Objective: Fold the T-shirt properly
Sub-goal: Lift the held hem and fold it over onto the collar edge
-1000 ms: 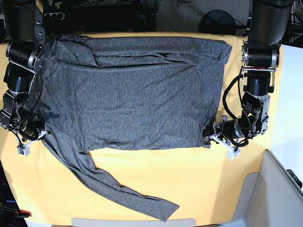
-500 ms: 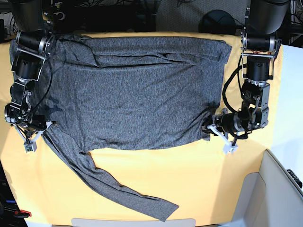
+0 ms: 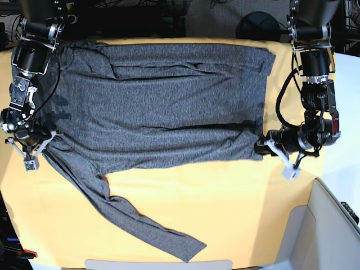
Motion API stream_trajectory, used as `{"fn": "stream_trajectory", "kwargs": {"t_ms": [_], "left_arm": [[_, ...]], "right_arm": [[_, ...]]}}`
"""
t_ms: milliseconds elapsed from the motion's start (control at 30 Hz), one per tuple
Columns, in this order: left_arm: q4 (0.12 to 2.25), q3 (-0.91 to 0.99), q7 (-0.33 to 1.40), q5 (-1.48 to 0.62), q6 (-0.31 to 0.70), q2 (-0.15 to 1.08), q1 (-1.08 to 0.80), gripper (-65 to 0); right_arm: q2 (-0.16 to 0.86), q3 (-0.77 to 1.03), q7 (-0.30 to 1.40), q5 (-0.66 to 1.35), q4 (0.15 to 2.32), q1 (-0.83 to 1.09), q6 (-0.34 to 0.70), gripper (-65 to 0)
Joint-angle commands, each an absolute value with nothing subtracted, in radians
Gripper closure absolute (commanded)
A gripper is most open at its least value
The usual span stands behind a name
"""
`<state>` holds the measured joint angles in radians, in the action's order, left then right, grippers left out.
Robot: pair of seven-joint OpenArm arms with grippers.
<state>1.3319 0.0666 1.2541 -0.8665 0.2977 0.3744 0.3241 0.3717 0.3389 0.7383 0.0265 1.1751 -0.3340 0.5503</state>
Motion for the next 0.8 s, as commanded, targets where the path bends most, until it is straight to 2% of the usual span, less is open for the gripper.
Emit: {"fn": "stream_trajectory", "kwargs": {"t_ms": [0, 267, 767], "left_arm": [[1.379, 0.088, 1.251, -0.877, 0.302, 0.389, 0.337, -0.5], [1.578, 0.159, 1.337, -0.877, 0.302, 0.389, 0.225, -0.5], [1.788, 0.249, 1.363, -0.877, 0.302, 0.389, 0.010, -0.5]], "right_arm": [[0.394, 0.372, 0.723, 0.027, 1.214, -0.340, 0.549, 0.0], [0.392, 0.469, 0.802, 0.028, 1.392, -0.222, 0.553, 0.0], [0.389, 0.473, 0.802, 0.028, 1.623, 0.007, 0.553, 0.0]]}}
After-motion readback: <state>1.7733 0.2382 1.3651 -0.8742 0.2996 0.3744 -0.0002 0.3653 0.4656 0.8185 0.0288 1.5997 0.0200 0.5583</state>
